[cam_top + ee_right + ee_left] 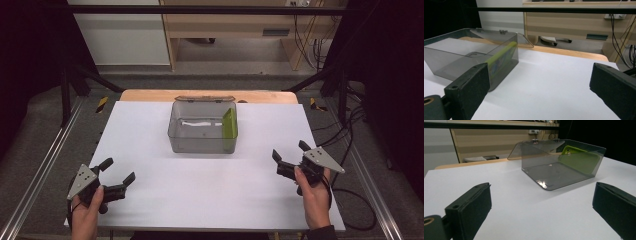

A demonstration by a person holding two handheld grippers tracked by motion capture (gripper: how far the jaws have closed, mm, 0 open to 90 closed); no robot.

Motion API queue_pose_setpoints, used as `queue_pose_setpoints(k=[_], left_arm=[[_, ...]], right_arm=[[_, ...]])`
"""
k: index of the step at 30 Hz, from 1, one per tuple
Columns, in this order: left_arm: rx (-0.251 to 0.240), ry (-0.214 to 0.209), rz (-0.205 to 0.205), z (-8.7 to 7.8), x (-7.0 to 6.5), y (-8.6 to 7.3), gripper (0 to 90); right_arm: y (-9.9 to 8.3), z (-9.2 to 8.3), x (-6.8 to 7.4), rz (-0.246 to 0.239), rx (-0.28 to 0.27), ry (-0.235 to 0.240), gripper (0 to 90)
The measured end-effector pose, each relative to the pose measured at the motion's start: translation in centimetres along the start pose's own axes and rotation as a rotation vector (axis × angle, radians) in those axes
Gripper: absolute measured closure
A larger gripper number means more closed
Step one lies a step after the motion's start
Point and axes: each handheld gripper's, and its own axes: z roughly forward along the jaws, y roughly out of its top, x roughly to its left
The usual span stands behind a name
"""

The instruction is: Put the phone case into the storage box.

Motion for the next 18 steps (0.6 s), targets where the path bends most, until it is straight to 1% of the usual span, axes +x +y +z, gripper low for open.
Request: queue_pose_setpoints(k=[3,5,9,14,18], left_arm=[[0.005,-0.005,0.005,0.1,-0.1,0.0,2.0],[0.006,-0.014,-0.007,0.2,-0.1,-0.1,2.0],[0.005,-0.016,-0.012,0.2,-0.1,-0.1,2.1],[0.003,-0.030,-0.006,0.3,-0.3,-0.1,2.1],[0.000,-0.035,-0.001,0.4,-0.3,-0.1,2.1]], right_arm=[[-0.4,-0.2,0.0,0.000,0.001,0.001,3.7],[-0.7,-0.4,0.0,-0.002,0.002,0.004,3.6],[-1.2,-0.7,0.0,-0.005,0.001,0.014,3.6],[-1.8,-0.9,0.1,-0.020,0.001,0.027,3.6],[-2.3,-1.1,0.3,-0.014,-0.001,0.041,3.5]])
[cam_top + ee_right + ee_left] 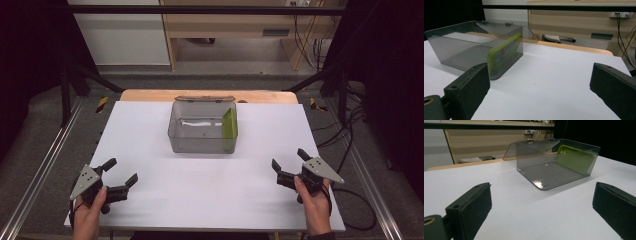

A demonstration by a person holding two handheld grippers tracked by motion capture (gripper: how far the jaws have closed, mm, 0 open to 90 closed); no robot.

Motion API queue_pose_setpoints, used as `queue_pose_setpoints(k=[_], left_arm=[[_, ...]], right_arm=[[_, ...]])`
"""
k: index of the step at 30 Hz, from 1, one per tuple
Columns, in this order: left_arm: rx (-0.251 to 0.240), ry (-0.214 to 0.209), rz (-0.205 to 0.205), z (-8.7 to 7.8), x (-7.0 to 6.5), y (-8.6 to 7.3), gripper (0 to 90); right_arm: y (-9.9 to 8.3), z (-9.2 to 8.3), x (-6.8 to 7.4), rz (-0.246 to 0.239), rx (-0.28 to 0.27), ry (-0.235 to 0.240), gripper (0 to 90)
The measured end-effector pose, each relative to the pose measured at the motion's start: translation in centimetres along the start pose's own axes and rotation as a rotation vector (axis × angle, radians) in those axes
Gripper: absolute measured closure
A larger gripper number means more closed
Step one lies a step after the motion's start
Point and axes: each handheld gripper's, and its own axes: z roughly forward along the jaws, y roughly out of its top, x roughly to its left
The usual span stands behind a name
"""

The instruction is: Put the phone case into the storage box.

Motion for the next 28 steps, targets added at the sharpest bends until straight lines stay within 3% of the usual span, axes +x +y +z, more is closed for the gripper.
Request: queue_pose_setpoints(k=[16,23,28], left_arm=[[-0.026,-0.015,0.013,0.0,0.0,0.0,2.2],[-0.022,-0.021,0.001,0.2,0.0,-0.1,2.2],[-0.007,-0.020,-0.023,0.5,-0.1,-0.2,2.1]], right_arm=[[-1.2,0.8,1.2,-0.012,0.001,0.051,3.5],[-1.7,2.2,2.2,-0.010,0.015,0.072,3.5],[-1.9,3.1,2.6,-0.026,0.043,0.055,4.2]])
